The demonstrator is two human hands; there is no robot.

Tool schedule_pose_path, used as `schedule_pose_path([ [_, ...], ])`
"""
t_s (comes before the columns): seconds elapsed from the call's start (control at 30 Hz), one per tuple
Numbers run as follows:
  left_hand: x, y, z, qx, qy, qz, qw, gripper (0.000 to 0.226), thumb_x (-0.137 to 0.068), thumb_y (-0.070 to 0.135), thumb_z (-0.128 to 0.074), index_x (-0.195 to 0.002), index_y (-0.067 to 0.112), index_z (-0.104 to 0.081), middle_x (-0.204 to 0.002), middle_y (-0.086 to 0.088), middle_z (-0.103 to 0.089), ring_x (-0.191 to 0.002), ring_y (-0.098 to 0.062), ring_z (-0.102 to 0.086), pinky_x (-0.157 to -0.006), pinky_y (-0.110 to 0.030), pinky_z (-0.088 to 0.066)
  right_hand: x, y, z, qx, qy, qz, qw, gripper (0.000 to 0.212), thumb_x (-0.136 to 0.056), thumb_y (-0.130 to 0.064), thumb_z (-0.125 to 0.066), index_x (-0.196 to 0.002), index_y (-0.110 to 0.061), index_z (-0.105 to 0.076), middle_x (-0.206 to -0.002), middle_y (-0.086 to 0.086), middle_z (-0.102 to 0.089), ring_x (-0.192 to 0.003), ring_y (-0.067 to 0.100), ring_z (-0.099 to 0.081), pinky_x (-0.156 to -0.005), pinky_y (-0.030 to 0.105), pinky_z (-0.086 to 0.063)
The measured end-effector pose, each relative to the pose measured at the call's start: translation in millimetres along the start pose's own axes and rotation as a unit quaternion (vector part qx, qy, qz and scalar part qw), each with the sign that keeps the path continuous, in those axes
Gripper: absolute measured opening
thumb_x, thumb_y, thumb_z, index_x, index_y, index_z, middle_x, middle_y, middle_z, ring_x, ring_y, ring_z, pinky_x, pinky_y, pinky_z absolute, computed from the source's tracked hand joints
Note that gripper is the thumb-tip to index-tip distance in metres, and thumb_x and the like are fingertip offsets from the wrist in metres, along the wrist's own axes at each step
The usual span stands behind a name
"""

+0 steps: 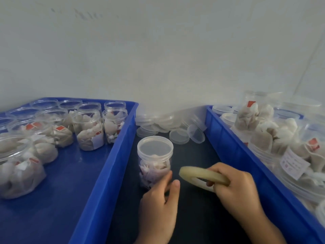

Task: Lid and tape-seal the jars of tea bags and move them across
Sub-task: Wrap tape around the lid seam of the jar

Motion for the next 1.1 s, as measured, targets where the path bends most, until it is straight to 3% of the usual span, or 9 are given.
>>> schedule_pose_path([
  [0.1,-3,-4,-4,0.062,-0.017,0.013,0.998,0.044,-0.092,0.049,-0.043,-0.135,0.041,-0.044,-0.115,0.036,-0.043,-0.1,0.023,-0.041,-0.096,-0.011,-0.036,3,-3,4,-0.091,0.039,0.013,0.995,0.051,-0.074,0.017,-0.058,-0.062,-0.032,-0.064,-0.074,-0.01,-0.065,-0.068,0.007,-0.059,-0.052,0.024,-0.049],
  [0.2,-1,-2,-7,0.171,-0.029,0.05,0.984,0.049,-0.091,0.048,-0.044,-0.137,0.033,-0.045,-0.133,0.022,-0.047,-0.123,0.002,-0.046,-0.106,-0.034,-0.041,2,-4,5,-0.144,0.019,0.017,0.989,0.057,-0.072,0.025,-0.054,-0.061,-0.03,-0.064,-0.079,-0.013,-0.066,-0.072,0.003,-0.059,-0.054,0.016,-0.048],
  [0.3,2,1,-9,0.242,-0.029,0.065,0.968,0.049,-0.089,0.048,-0.046,-0.136,0.031,-0.046,-0.127,0.022,-0.051,-0.115,0.001,-0.053,-0.096,-0.029,-0.049,2,-1,8,-0.183,0.002,0.02,0.983,0.056,-0.069,0.031,-0.051,-0.053,-0.022,-0.061,-0.073,-0.008,-0.067,-0.069,0.003,-0.061,-0.051,0.014,-0.046],
  [0.4,3,5,-6,0.273,-0.019,0.054,0.96,0.069,-0.069,0.062,-0.048,-0.132,0.033,-0.05,-0.122,0.024,-0.055,-0.11,0.003,-0.056,-0.089,-0.024,-0.051,0,0,12,-0.217,-0.021,0.026,0.976,0.052,-0.063,0.035,-0.048,-0.052,-0.013,-0.06,-0.064,-0.001,-0.065,-0.064,0.008,-0.059,-0.052,0.017,-0.044],
  [0.5,4,6,-3,0.268,-0.013,0.05,0.962,0.076,-0.062,0.067,-0.048,-0.129,0.032,-0.055,-0.125,0.02,-0.058,-0.118,-0.002,-0.053,-0.102,-0.034,-0.045,0,-2,13,-0.233,-0.025,0.03,0.972,0.053,-0.061,0.036,-0.048,-0.049,-0.014,-0.059,-0.06,-0.001,-0.063,-0.062,0.004,-0.058,-0.051,0.015,-0.043],
  [0.6,5,4,-1,0.245,-0.002,0.054,0.968,0.074,-0.065,0.067,-0.047,-0.128,0.031,-0.058,-0.121,0.019,-0.061,-0.117,-0.004,-0.055,-0.102,-0.036,-0.045,1,-4,12,-0.215,-0.017,0.025,0.976,0.056,-0.061,0.035,-0.049,-0.049,-0.019,-0.06,-0.061,-0.003,-0.062,-0.061,0.003,-0.057,-0.05,0.014,-0.042],
  [0.77,10,6,-9,0.184,-0.022,0.054,0.981,0.088,-0.065,0.073,-0.035,-0.14,0.03,-0.045,-0.129,0.021,-0.053,-0.122,0.0,-0.048,-0.106,-0.03,-0.04,3,-2,4,-0.117,-0.022,-0.002,0.993,0.062,-0.068,0.024,-0.055,-0.062,-0.036,-0.066,-0.071,-0.005,-0.065,-0.069,0.008,-0.058,-0.05,0.018,-0.047],
  [0.93,10,6,-9,0.134,0.015,0.05,0.99,0.053,-0.092,0.054,-0.037,-0.142,0.037,-0.037,-0.127,0.019,-0.055,-0.113,0.004,-0.05,-0.086,-0.008,-0.036,7,-9,-4,-0.072,0.008,0.024,0.997,0.057,-0.067,0.021,-0.057,-0.068,-0.036,-0.066,-0.068,-0.011,-0.064,-0.067,0.007,-0.057,-0.05,0.027,-0.046],
  [1.1,14,14,-3,0.055,0.038,-0.024,0.997,0.071,-0.071,0.074,-0.026,-0.136,0.047,-0.026,-0.128,0.009,-0.058,-0.112,-0.003,-0.056,-0.086,-0.008,-0.042,9,-13,-2,-0.072,0.048,0.04,0.995,0.051,-0.067,0.022,-0.058,-0.061,-0.028,-0.065,-0.064,-0.007,-0.062,-0.063,0.009,-0.057,-0.047,0.024,-0.044],
])
Point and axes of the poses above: each hand's wrist, its own x-axis away from the middle knuckle, its own z-axis out of the back of the hand, y = z × x, the point moved 3 cm from there along -x, towards the middle knuckle
